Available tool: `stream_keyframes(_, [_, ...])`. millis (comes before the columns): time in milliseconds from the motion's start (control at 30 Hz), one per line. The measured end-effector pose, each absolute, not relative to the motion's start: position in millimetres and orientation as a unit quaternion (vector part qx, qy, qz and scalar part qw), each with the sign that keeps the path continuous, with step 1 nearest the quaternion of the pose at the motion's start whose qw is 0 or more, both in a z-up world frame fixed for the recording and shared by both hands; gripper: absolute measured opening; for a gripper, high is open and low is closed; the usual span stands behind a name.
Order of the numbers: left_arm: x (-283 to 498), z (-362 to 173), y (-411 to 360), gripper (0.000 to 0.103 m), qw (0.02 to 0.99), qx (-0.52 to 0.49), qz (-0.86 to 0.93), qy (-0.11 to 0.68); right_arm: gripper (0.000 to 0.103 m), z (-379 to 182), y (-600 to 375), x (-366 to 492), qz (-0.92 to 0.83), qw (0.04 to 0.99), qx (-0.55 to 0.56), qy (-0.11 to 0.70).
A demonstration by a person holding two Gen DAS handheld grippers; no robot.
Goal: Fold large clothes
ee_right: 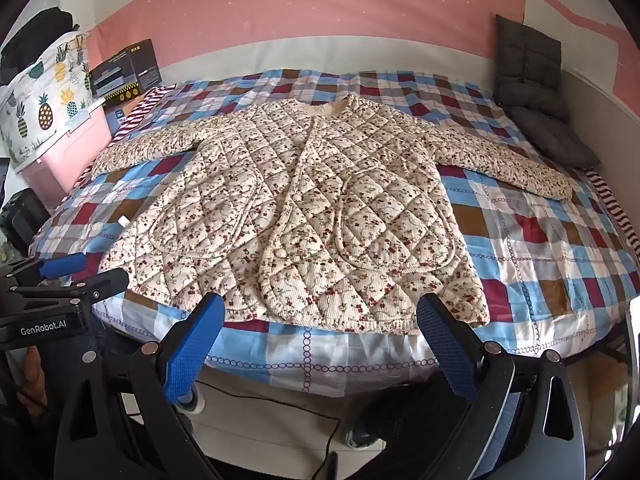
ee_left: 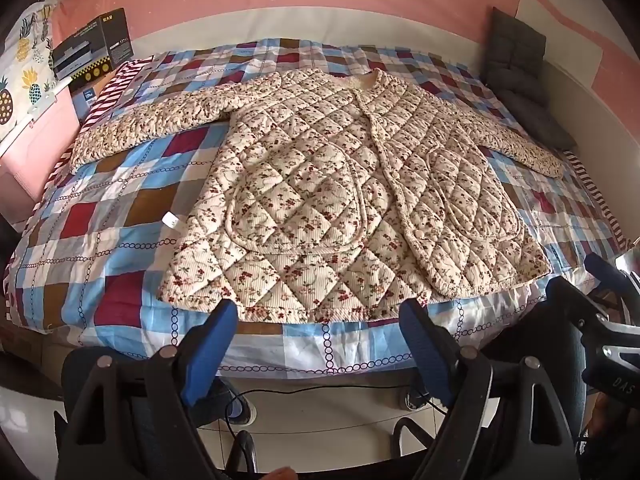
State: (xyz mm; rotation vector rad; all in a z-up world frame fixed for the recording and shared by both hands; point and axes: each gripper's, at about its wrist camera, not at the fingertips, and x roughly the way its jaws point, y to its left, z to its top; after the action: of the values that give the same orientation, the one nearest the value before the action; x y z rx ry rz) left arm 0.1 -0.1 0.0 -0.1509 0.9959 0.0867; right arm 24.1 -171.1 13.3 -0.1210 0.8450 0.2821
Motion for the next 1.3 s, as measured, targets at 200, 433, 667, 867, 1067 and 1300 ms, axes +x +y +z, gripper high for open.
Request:
stream_keyframes(200, [0.4,-0.1,0.8,0.084,0.874,-0.075,0.042,0.478,0.097,13.1,-170.8,24.3,0.136,0.9,-0.06,0.41])
stream_keyframes(433, [0.1,-3.2,0.8,0.084,0.875,-0.072,0.042,0.477,0.097,10.1,-171.9,24.6,0.133,0.9,-0.059,0.412])
stream_keyframes(667, [-0.8,-3.7,-1.7,0.084,0.875,-0.073,0.044,0.476,0.097,12.2,-170.5,24.0,0.134,0.9,-0.059,0.412])
stream_keyframes(867, [-1.9,-2.9,-0.5,0.084,0.875,-0.071,0.043,0.477,0.097,11.8,-170.5,24.2,0.134,0.899,-0.06,0.412])
stream_keyframes(1067, [-3.4,-3.2,-1.4,0.084,0.874,-0.071,0.043,0.479,0.097,11.9,-170.2,23.4,0.134,0.9,-0.061,0.411])
stream_keyframes(1300, [-3.5,-3.8,1.3,0.084,0.874,-0.071,0.042,0.48,0.097,12.6,-169.2,22.8,0.137,0.899,-0.061,0.41])
